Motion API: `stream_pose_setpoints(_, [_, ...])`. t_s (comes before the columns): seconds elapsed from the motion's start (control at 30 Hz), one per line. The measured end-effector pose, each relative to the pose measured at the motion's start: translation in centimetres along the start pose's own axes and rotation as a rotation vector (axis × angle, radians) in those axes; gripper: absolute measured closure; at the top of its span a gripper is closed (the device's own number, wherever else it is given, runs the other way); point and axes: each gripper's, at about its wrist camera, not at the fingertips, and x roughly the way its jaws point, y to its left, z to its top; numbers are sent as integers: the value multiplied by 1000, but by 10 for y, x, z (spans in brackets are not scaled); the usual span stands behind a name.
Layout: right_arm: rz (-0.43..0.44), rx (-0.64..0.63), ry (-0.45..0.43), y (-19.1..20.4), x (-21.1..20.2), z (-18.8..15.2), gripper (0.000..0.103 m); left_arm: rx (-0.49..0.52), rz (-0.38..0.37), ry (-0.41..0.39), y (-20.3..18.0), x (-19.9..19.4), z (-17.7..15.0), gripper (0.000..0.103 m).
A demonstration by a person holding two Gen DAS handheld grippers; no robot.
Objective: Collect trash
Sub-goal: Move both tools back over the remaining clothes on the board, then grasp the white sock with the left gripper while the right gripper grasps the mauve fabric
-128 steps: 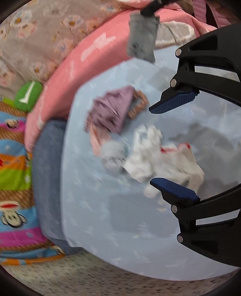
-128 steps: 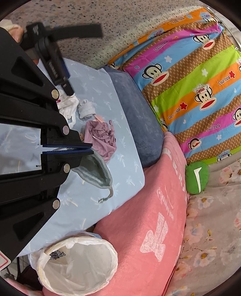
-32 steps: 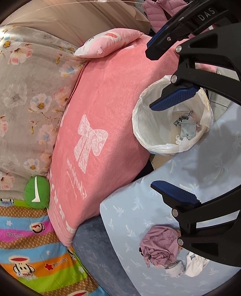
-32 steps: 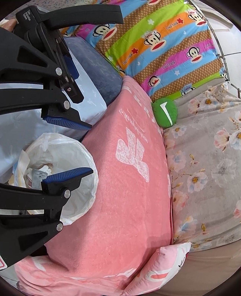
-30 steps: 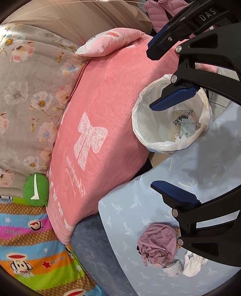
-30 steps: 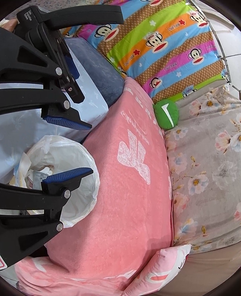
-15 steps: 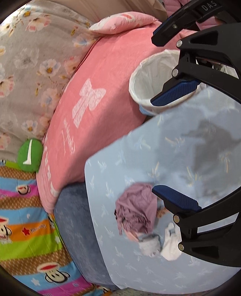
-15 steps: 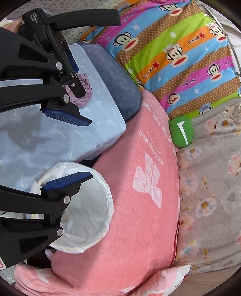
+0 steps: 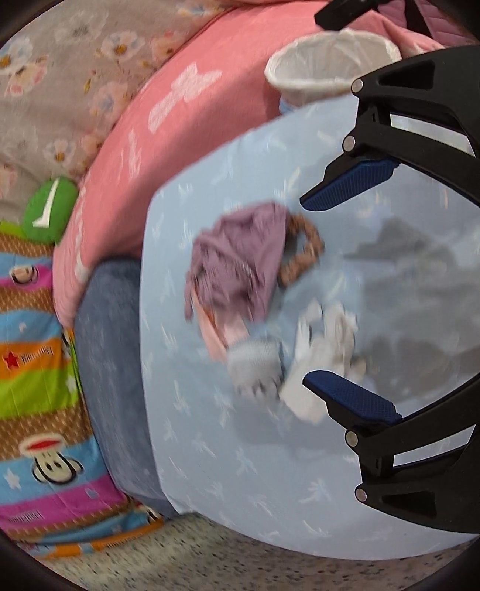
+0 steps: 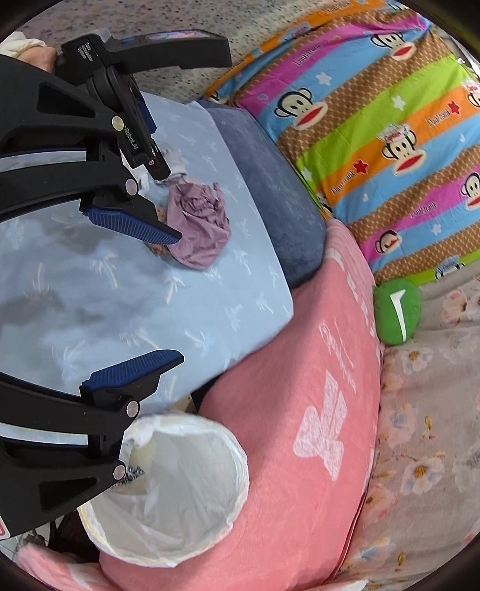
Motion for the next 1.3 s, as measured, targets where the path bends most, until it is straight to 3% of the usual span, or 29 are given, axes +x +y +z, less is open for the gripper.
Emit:
stream_pose_setpoints(0.23, [25,-32,55,35,32,-10,44,-127,54,93,60,33,-4,18])
stream_pose_setpoints(0.53, [31,-71,96,67,63,-15,44,-184,4,154,81,60,-6,19])
stream_pose_setpoints(0.73, [32,-89,130,79,84,-13,44,-172,-15,194,75,72,-8,52])
stream_pose_setpoints(0.8, [34,-98,142,84,91,-12,44,-160,-41,199,73,72,-8,77])
stream_pose_setpoints(0.87, [42,-108,150,90,100,-8,44,-158,-61,199,72,69,-8,84])
stream_pose_setpoints(1.3, [90,-137,182,130,162,14,44,-153,-65,46,83,25,22,86])
